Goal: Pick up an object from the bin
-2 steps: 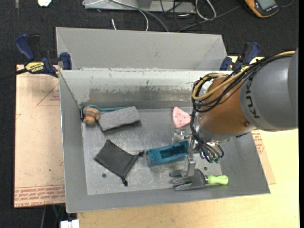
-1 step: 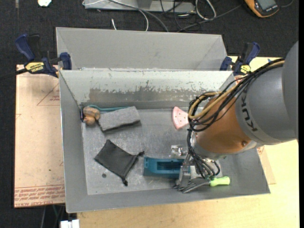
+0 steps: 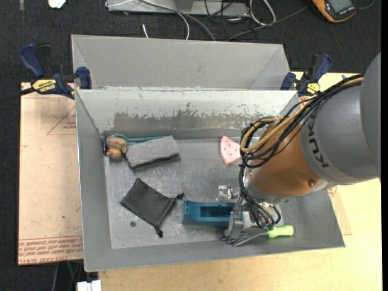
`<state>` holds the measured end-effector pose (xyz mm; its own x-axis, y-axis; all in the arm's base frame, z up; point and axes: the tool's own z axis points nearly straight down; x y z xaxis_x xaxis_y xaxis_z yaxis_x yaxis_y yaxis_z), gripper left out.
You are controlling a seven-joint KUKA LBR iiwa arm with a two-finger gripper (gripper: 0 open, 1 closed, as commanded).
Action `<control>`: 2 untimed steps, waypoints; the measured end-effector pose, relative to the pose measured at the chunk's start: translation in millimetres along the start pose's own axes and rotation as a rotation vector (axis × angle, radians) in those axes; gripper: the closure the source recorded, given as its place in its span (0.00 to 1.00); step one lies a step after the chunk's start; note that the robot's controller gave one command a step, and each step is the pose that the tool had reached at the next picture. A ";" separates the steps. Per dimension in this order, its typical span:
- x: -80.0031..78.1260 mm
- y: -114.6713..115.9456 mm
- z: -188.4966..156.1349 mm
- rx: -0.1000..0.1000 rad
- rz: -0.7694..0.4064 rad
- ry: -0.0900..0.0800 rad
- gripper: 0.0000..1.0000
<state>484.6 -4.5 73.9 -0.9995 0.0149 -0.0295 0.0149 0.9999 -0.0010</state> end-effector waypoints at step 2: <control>-11.0 22.7 -27.7 0.000 -0.133 0.005 1.00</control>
Offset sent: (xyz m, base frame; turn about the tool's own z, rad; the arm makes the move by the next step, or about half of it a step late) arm 0.0149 0.0247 -0.0031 0.0161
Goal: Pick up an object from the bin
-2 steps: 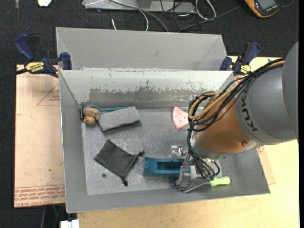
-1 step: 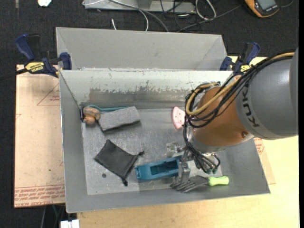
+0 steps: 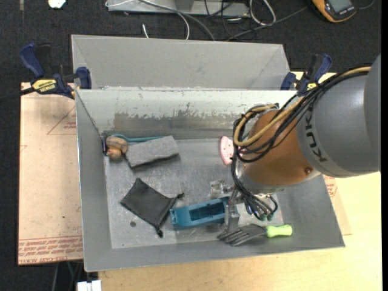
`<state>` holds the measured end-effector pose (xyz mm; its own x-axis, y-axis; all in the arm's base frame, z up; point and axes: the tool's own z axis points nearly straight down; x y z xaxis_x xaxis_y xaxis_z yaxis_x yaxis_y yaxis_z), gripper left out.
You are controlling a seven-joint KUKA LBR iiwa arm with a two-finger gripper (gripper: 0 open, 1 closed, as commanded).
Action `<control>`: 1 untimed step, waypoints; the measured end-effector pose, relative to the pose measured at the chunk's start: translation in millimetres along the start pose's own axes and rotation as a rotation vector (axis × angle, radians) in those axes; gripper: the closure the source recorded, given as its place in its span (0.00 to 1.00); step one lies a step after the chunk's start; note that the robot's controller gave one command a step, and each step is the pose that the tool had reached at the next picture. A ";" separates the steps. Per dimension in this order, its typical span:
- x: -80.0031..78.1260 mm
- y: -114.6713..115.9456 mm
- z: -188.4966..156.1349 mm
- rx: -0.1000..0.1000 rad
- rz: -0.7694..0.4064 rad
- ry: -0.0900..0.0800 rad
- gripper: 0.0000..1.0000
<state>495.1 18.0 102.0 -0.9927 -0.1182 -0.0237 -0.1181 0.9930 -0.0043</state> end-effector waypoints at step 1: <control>-11.9 3.0 -49.0 0.000 -0.028 0.008 1.00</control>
Offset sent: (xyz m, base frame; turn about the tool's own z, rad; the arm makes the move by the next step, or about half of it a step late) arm 0.0067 -0.0069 0.1966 -0.1046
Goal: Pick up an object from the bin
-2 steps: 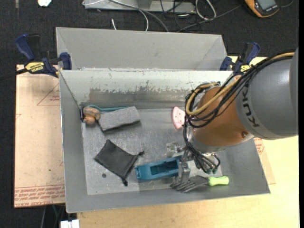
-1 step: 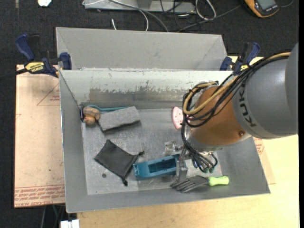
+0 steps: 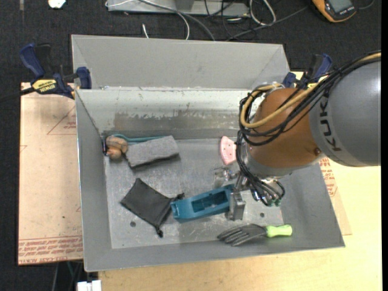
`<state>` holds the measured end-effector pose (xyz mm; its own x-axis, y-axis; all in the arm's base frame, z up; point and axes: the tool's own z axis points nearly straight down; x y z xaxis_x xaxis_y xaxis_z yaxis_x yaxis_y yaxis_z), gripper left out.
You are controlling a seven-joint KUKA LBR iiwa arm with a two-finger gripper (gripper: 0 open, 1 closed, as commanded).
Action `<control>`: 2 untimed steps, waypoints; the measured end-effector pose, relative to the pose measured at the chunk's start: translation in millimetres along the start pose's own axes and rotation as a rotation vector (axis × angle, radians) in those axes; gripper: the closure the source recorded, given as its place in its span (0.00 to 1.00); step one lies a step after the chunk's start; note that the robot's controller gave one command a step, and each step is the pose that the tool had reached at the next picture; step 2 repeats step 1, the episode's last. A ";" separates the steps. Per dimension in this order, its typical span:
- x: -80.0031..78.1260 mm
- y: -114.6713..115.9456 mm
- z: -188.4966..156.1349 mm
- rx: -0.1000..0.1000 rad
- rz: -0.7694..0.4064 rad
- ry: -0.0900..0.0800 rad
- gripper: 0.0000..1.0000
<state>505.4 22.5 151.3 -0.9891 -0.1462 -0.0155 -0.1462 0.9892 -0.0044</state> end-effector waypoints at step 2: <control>0.8 -5.3 -75.1 -0.001 -0.046 0.006 1.00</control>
Offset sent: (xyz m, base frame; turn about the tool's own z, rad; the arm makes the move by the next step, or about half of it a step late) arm 0.0460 0.0233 -0.0813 -0.4307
